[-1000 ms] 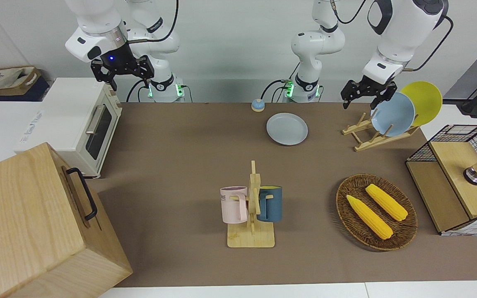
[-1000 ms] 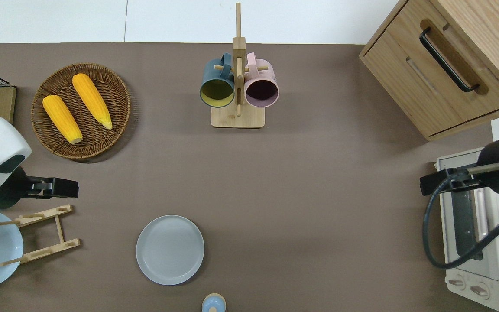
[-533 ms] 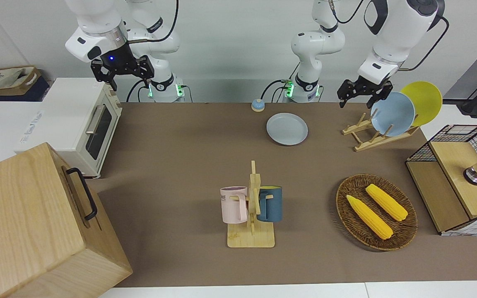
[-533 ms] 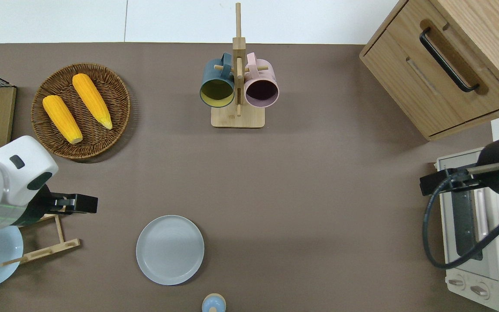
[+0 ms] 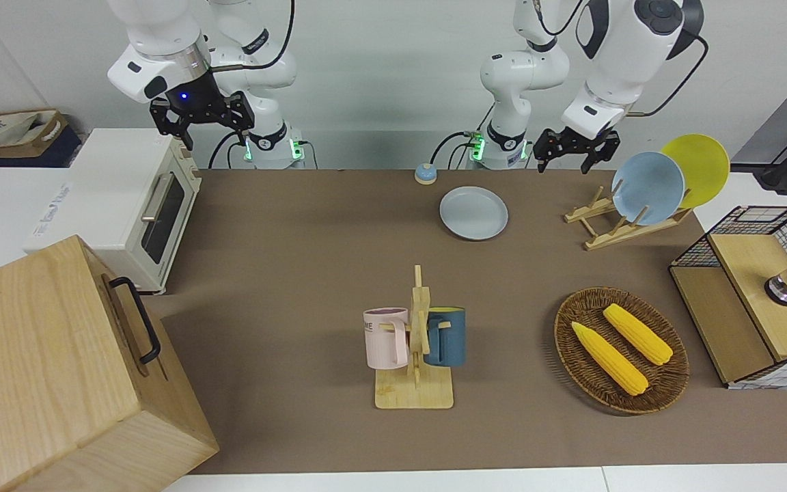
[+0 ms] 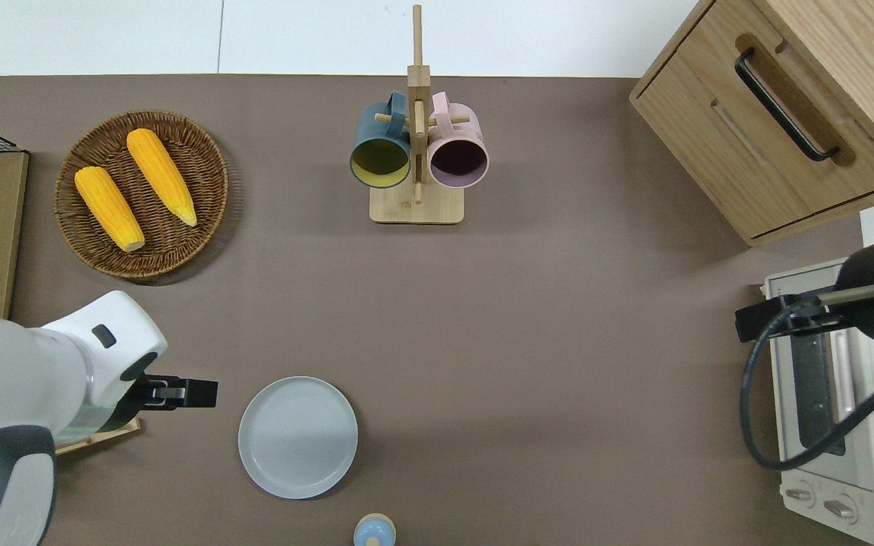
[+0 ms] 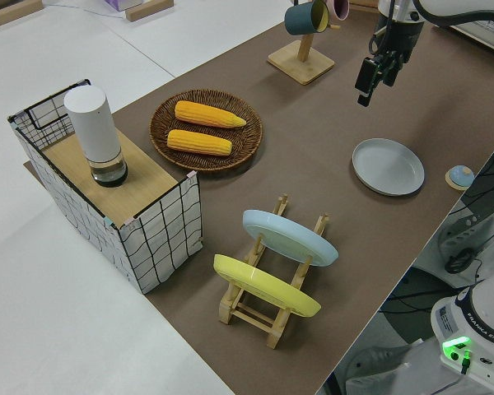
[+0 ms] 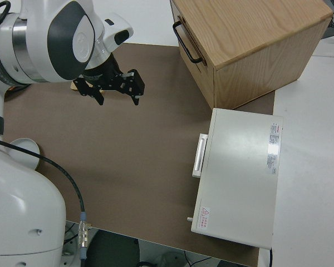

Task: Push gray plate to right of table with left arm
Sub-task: 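Move the left gripper toward the gray plate's near edge, then lower the left gripper against the gray plate's rim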

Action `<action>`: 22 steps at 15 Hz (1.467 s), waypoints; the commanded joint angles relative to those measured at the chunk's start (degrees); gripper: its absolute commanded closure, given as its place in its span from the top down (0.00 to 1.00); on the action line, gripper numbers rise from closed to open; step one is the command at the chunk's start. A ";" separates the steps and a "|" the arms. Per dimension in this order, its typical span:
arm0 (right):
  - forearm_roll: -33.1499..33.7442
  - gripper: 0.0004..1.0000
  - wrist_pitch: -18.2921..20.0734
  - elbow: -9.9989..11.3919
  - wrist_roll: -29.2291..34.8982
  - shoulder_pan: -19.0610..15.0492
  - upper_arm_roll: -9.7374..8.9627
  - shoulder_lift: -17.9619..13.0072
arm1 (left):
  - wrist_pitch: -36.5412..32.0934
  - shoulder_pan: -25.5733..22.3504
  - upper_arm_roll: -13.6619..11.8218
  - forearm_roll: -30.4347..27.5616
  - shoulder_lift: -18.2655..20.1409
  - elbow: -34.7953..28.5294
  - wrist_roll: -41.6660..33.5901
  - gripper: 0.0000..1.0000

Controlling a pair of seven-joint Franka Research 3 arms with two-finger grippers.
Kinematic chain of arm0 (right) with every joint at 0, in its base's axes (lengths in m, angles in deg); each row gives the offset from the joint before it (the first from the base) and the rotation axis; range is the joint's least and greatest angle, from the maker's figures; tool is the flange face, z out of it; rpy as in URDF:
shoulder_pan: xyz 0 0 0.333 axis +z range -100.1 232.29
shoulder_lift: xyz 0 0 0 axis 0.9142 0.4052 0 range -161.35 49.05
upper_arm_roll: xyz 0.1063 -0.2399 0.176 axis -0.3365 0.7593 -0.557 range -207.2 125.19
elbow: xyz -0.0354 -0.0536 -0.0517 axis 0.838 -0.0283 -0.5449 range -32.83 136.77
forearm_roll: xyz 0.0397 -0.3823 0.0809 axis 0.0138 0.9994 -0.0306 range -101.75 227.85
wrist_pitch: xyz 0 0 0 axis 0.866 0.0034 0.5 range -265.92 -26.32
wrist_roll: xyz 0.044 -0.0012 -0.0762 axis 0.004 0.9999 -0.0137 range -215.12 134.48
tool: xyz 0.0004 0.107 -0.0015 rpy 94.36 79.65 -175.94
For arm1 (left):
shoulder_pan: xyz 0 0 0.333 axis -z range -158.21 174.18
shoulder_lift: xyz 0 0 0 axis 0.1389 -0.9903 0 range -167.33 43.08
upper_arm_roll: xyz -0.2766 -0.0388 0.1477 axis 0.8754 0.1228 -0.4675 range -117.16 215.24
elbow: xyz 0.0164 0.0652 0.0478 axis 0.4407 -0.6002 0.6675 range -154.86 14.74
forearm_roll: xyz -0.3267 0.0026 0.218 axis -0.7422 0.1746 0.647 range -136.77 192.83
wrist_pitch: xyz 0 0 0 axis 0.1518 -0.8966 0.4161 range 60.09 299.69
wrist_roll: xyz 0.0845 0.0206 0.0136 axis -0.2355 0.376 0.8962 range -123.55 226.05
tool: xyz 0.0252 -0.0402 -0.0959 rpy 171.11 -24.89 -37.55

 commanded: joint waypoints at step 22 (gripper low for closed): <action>-0.25 0.98 0.89 -0.53 0.66 -1.15 -0.92 -0.14 | 30.96 3.47 -0.09 -4.27 8.25 -30.83 2.72 0.99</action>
